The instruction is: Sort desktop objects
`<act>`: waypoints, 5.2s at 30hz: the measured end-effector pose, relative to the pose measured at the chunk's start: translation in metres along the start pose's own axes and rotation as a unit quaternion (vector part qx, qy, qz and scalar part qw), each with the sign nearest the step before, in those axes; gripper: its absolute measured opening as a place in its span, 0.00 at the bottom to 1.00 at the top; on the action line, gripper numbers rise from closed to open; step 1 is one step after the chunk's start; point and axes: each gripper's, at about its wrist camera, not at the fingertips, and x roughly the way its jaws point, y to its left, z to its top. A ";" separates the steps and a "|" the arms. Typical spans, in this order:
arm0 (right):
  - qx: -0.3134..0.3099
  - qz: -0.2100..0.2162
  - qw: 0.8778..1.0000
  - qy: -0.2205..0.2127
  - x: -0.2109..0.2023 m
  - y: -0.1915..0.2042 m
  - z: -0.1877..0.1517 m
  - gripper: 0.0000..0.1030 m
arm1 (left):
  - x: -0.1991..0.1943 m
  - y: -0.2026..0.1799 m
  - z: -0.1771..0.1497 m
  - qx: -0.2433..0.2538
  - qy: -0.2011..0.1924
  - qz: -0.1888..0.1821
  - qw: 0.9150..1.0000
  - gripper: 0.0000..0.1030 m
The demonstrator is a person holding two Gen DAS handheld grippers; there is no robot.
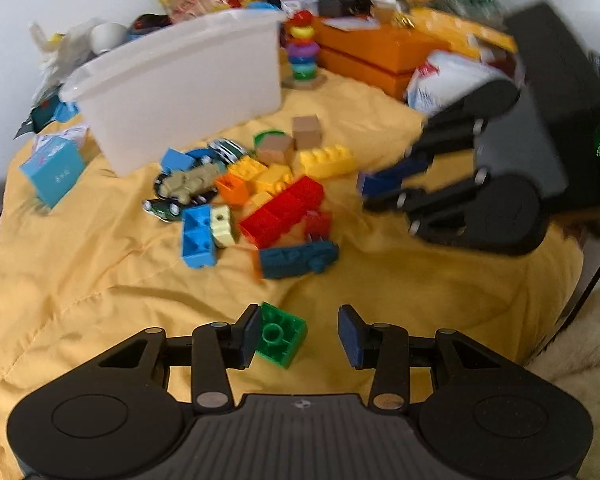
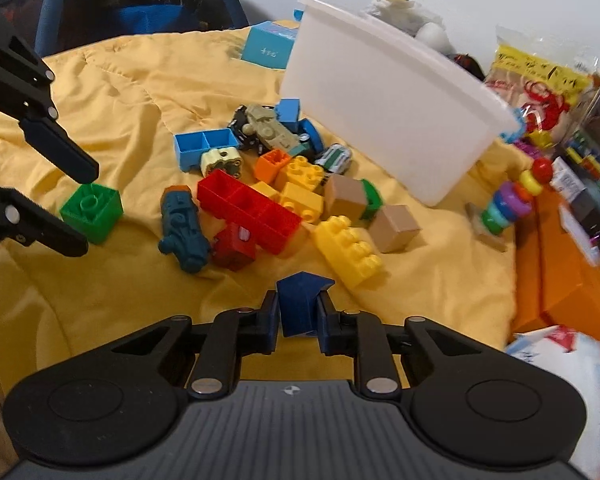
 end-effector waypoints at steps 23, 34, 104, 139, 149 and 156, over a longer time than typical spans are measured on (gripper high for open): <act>0.103 0.063 0.993 -0.018 -0.015 -0.015 -0.001 0.27 | 0.017 0.052 -0.014 -0.157 0.019 -0.075 0.985 0.26; 0.099 0.053 0.993 -0.025 -0.019 -0.016 0.001 0.39 | 0.006 0.045 -0.014 -0.095 0.009 0.056 0.994 0.54; 0.232 -0.005 0.966 -0.112 0.061 -0.168 0.148 0.43 | 0.064 0.145 0.208 -0.104 -0.124 0.133 0.978 0.50; 0.152 0.089 0.984 -0.037 0.004 -0.052 0.004 0.34 | 0.037 0.036 0.036 -0.104 -0.023 0.063 0.992 0.60; -0.041 0.125 0.990 -0.052 0.014 -0.004 0.039 0.34 | 0.054 0.033 0.052 0.011 -0.002 0.069 0.998 0.55; -0.077 0.137 0.987 -0.030 0.031 0.007 0.054 0.34 | 0.067 0.058 0.050 0.009 0.009 0.055 0.998 0.42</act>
